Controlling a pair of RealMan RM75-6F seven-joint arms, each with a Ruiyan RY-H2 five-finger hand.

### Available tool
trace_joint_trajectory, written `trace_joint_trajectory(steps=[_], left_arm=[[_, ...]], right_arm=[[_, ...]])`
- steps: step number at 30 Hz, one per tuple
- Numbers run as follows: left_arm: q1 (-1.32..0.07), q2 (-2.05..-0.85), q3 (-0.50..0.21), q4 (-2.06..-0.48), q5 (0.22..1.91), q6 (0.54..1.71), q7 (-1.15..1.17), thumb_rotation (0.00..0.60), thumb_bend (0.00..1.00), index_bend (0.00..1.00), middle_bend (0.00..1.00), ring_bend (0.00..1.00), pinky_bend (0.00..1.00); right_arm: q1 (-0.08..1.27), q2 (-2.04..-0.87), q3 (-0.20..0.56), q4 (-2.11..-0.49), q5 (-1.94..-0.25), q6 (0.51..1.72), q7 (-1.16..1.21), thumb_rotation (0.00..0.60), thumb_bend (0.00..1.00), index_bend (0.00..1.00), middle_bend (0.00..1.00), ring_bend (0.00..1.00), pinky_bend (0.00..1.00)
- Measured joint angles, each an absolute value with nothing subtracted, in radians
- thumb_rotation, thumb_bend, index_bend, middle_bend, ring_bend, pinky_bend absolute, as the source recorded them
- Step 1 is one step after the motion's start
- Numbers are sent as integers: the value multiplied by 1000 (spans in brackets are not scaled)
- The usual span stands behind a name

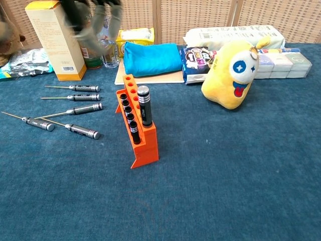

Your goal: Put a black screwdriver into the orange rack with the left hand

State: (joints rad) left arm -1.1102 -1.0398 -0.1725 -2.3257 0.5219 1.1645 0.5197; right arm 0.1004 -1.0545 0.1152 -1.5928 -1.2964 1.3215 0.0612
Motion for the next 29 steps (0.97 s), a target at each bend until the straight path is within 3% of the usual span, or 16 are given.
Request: trace_joint_trajectory(steps=[7,13,19,24,29], left_arm=[[-966,-958,-68,-2346,770,1220,514,600,83,0,0,3,220],[-751,-913,72,-2289,1131,1347,459,600,83,0,0,0,199],[-444,-895,218,-2094,1396,1539,306,600,83,0,0,0,197],[-251,-929,274,-1915,1485,1678,169,600,86,0,0,0,194],[-173,-974,279,-1860,1562,1716,141,600,88,0,0,0,193]], right_arm=[[98,-1057,113,-1603,-1310,1338,47,600,0,0,32,63,77],[93,-1058,111,-1613,-1327,1363,35,600,0,0,31,61,77],[86,-1061,114,-1612,-1332,1386,24,600,0,0,27,59,77],[82,-1063,119,-1605,-1329,1396,28,600,0,0,25,55,77],[78,-1063,121,-1605,-1327,1403,25,600,0,0,23,54,77]])
